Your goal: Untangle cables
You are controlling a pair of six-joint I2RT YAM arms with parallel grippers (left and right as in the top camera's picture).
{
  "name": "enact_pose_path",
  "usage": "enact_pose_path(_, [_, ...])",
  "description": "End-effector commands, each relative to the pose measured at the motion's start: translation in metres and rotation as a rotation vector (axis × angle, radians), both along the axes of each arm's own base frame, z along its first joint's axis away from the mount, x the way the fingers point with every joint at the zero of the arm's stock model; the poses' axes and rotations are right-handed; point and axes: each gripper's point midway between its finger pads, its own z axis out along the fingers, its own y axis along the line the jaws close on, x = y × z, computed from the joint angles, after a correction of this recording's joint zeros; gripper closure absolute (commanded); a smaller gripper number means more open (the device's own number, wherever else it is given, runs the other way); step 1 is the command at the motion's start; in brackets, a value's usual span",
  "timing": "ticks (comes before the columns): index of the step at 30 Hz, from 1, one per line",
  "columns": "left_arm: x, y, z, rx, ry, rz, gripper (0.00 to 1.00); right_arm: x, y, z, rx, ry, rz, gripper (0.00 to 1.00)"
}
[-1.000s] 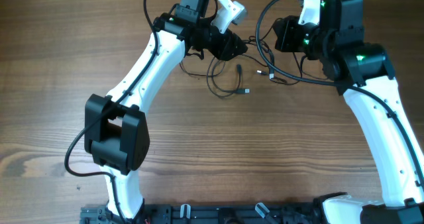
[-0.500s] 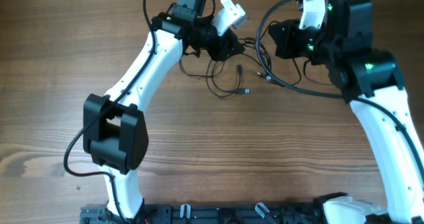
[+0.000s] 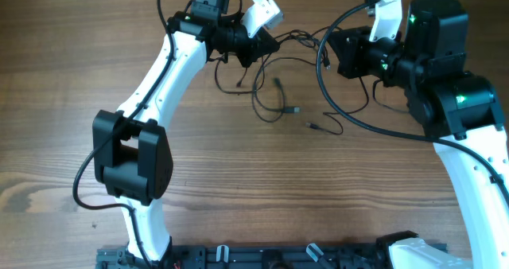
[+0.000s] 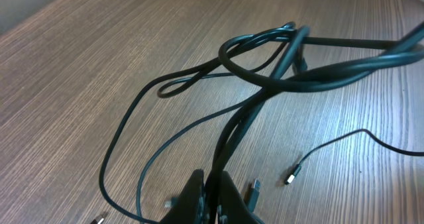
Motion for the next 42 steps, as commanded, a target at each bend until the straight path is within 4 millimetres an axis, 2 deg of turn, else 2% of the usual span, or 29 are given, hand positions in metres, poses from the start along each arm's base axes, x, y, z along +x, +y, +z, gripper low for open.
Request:
enact_pose_path(1, [0.002,-0.002,-0.001,-0.022,0.021,0.0,0.96,0.002,-0.014,-0.002,-0.036,0.002,-0.076,0.95])
enact_pose_path(7, [0.001,-0.002,0.001,-0.045,0.09,0.049,0.94,0.008,-0.034,-0.045,-0.149,0.134,-0.172,0.95])
enact_pose_path(11, [0.0,-0.003,0.015,-0.069,0.093,0.066,0.94,0.014,-0.037,-0.074,-0.192,0.223,-0.183,0.9])
enact_pose_path(15, [-0.005,-0.001,0.046,-0.092,0.034,0.065,0.94,0.02,-0.037,-0.099,-0.219,0.292,-0.185,0.8])
enact_pose_path(16, [-0.008,-0.001,0.056,-0.098,0.016,0.064,0.94,0.022,-0.037,-0.105,-0.228,0.303,-0.188,0.73])
enact_pose_path(19, [-0.015,0.002,0.084,-0.118,-0.041,0.061,0.93,0.027,-0.038,-0.117,-0.24,0.331,-0.193,0.59])
enact_pose_path(21, [-0.02,0.003,0.099,-0.129,-0.068,0.059,0.93,0.029,-0.037,-0.12,-0.244,0.337,-0.19,0.43])
enact_pose_path(22, [-0.021,0.004,0.104,-0.132,-0.077,0.059,0.93,0.029,-0.037,-0.121,-0.247,0.335,-0.189,0.39])
enact_pose_path(24, [-0.025,0.005,0.114,-0.142,-0.091,0.062,0.93,0.035,-0.039,-0.119,-0.248,0.317,-0.206,0.36])
enact_pose_path(25, [-0.026,0.005,0.117,-0.147,-0.09,0.068,0.93,0.038,-0.039,-0.116,-0.242,0.3,-0.211,0.3])
enact_pose_path(28, [-0.03,0.007,0.123,-0.151,-0.088,0.071,0.92,0.051,-0.036,-0.106,-0.205,0.244,-0.23,0.22])
enact_pose_path(32, [-0.038,0.006,0.119,-0.141,-0.05,0.066,0.92,0.068,-0.027,-0.087,-0.156,0.144,-0.214,0.18])
enact_pose_path(36, [-0.045,0.001,0.115,-0.132,-0.026,0.052,0.93,0.073,-0.022,-0.078,-0.127,0.107,-0.196,0.14])
enact_pose_path(39, [-0.048,-0.004,0.115,-0.132,-0.031,0.039,0.93,0.073,-0.015,-0.08,-0.106,0.116,-0.163,0.13])
enact_pose_path(42, [-0.052,-0.01,0.115,-0.133,-0.031,0.024,0.92,0.075,-0.007,-0.092,-0.089,0.149,-0.13,0.13])
